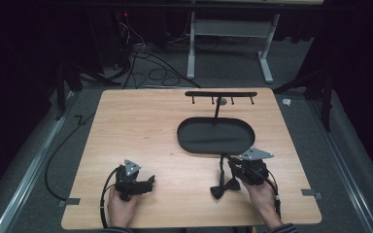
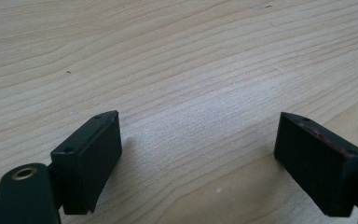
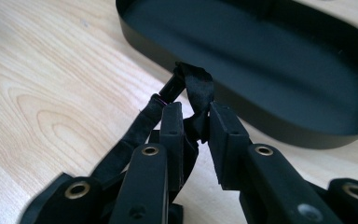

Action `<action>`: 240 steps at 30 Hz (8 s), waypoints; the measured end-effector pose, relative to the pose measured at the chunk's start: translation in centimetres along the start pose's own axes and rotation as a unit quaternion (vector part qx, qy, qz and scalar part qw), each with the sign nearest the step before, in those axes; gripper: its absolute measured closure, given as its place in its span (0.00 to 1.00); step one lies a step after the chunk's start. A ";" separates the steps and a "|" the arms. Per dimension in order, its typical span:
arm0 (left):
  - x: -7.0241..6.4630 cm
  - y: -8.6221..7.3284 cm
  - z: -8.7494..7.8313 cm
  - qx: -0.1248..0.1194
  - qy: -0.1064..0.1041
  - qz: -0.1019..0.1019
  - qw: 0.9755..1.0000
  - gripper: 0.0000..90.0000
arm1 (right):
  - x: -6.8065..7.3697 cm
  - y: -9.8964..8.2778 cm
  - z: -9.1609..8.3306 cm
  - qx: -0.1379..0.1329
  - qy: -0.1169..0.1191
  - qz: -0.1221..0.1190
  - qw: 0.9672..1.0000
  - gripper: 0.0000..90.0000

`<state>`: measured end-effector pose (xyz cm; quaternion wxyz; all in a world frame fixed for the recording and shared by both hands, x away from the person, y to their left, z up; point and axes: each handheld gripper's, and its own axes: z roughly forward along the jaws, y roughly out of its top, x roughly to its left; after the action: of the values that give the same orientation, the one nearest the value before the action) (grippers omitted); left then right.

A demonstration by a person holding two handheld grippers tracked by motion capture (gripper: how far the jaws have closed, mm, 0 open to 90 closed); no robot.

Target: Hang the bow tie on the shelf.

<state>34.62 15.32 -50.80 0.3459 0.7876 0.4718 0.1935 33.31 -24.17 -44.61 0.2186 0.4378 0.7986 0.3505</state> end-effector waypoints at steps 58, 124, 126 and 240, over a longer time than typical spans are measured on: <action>0.0 0.0 0.0 0.000 0.000 0.001 1.000 0.17 | -5.8 10.0 -3.0 -0.078 0.003 0.001 0.997 0.87; 0.0 0.0 0.0 0.000 0.001 0.000 1.000 0.17 | -10.7 14.2 1.8 -0.034 -0.023 0.033 0.999 0.79; 0.0 0.0 0.0 0.000 0.001 0.001 1.000 0.17 | -10.7 14.2 1.8 -0.034 -0.022 0.037 0.998 0.78; 0.0 0.0 0.0 0.000 0.000 0.000 1.000 0.17 | -10.5 1.8 -7.5 -0.113 -0.001 0.122 0.986 0.58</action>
<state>34.64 15.32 -50.80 0.3458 0.7876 0.4715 0.1941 34.81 -35.20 -37.89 0.2235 0.5047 0.6945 0.4616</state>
